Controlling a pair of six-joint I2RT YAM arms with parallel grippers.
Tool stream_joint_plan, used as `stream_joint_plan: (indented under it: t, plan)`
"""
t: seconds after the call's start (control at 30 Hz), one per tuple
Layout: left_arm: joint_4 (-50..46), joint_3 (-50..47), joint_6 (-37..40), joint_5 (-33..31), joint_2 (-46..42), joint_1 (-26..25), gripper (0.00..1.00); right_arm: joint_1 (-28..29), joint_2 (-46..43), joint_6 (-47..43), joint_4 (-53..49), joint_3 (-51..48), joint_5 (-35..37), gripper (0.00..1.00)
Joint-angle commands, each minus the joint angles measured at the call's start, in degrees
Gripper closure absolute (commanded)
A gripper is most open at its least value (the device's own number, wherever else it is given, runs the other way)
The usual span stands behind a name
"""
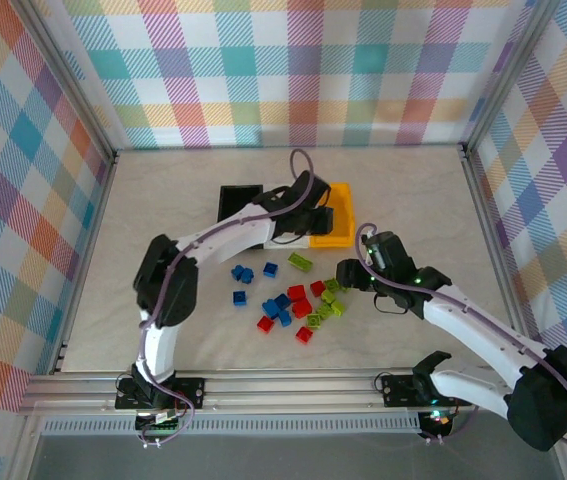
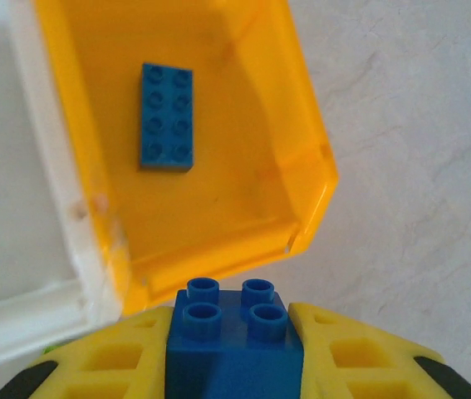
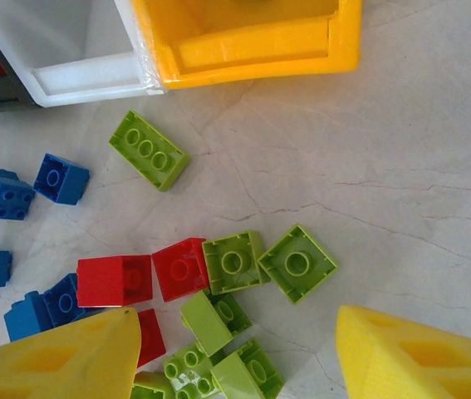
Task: Sort the legos into containers by color
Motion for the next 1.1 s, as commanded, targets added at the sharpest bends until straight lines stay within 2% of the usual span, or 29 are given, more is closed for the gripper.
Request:
stream_joint_plan:
  t: [0.0, 0.13, 0.3, 0.43, 0.53, 0.67, 0.8, 0.9, 1.07]
  plan:
    - [-6.5, 9.8, 2.5, -0.5, 4.8, 0.5, 0.71, -0.3, -0.8, 1.1, -0.5, -0.6, -0.2, 0.36]
    - [-12.8, 21.2, 3.1, -1.6, 12.9, 0.8, 0.64, -0.3, -1.0, 1.2, -0.3, -0.5, -0.5, 0.36]
    - [-16.7, 31.8, 2.1, -0.9, 19.1, 0.9, 0.36, -0.4, -1.1, 1.1, -0.5, -0.8, -0.8, 0.35]
    - [-19.0, 37.9, 1.3, 0.2, 20.4, 1.0, 0.25, -0.3, -0.9, 0.8, -0.9, -0.5, -1.4, 0.34]
    - [-18.8, 37.4, 1.0, 1.4, 17.7, 0.8, 0.21, -0.3, 0.2, 0.2, -1.4, -0.1, -1.7, 0.34]
    - [-12.9, 25.3, 1.1, 2.0, 8.1, 0.0, 0.17, -0.4, 3.7, 0.4, -1.8, 0.4, -0.7, 0.34]
    - [-0.6, 1.5, -1.6, 3.2, -6.8, -0.3, 0.09, -0.7, 8.0, 0.7, 0.0, 1.0, -1.2, 0.36]
    - [6.3, -15.6, -3.9, 3.0, -17.5, -0.3, 0.00, -0.7, 10.8, -0.3, 0.5, 1.6, -3.8, 0.39]
    - [10.2, -36.2, -6.9, 0.7, -32.5, -0.3, 0.00, -0.5, 12.8, -1.9, -0.9, 0.6, -9.2, 0.47]
